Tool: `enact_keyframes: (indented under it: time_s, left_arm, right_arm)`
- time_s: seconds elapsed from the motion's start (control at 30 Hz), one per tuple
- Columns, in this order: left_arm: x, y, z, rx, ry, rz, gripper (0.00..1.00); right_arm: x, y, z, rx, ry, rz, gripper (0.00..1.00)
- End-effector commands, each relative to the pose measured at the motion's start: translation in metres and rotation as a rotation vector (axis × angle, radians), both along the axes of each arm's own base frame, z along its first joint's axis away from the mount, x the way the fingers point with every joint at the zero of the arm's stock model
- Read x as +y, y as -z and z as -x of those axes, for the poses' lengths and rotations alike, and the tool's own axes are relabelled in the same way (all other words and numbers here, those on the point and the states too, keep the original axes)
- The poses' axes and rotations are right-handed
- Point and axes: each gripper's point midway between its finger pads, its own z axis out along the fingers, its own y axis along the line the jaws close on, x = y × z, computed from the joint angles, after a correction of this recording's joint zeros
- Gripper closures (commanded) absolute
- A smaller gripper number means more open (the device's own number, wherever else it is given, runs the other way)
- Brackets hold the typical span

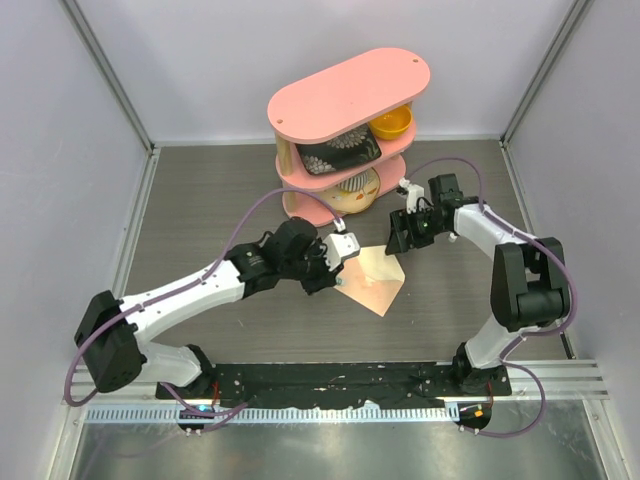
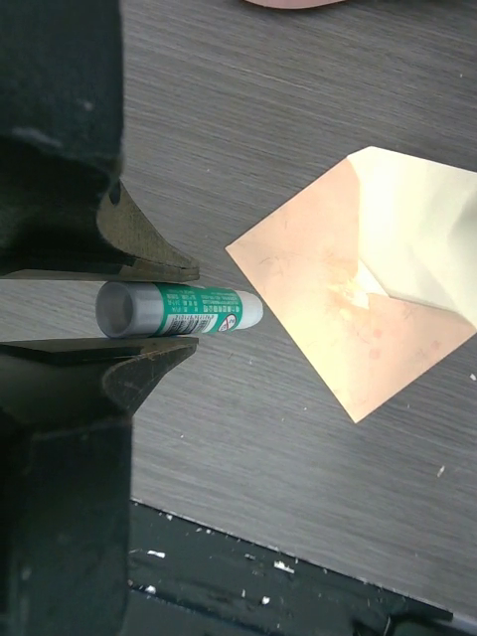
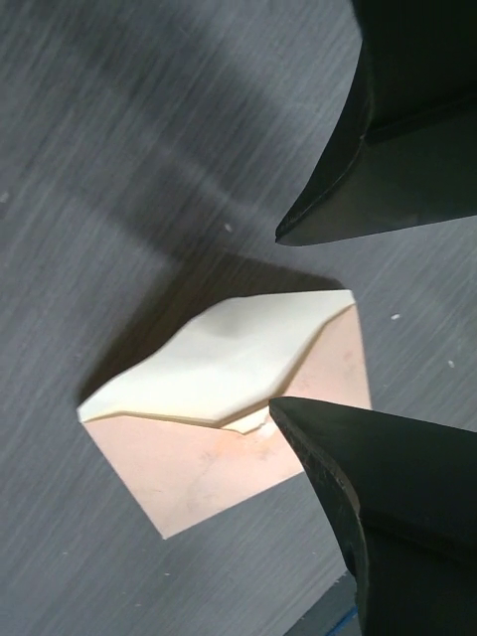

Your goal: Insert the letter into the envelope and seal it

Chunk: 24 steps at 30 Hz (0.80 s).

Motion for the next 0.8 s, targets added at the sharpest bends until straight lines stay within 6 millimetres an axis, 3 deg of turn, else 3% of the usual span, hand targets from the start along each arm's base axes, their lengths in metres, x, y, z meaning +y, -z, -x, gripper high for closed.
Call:
enact_keyframes:
  time_s: [0.0,0.17,0.33,0.57,0.77]
  left_arm:
    - [-0.022,-0.022,-0.025,-0.138,-0.034,0.046,1.00]
    - [-0.036,-0.007,-0.044,-0.137,-0.069,-0.001,1.00]
    - [-0.052,0.009,-0.049,-0.119,-0.019,-0.052,1.00]
    - [-0.065,0.029,-0.039,-0.099,0.055,-0.125,1.00]
    - [-0.067,0.044,-0.036,-0.114,0.064,-0.185,1.00]
  right_arm:
    - [0.015,0.001,-0.032,-0.095,0.038,-0.043,0.33]
    - [0.024,0.015,-0.024,-0.049,0.030,-0.075,0.37]
    - [0.026,0.026,-0.007,-0.021,0.031,-0.088,0.48]
    - [0.032,0.025,0.006,-0.016,0.064,-0.142,0.95]
    - [0.035,0.020,0.011,-0.011,0.103,-0.175,0.99]
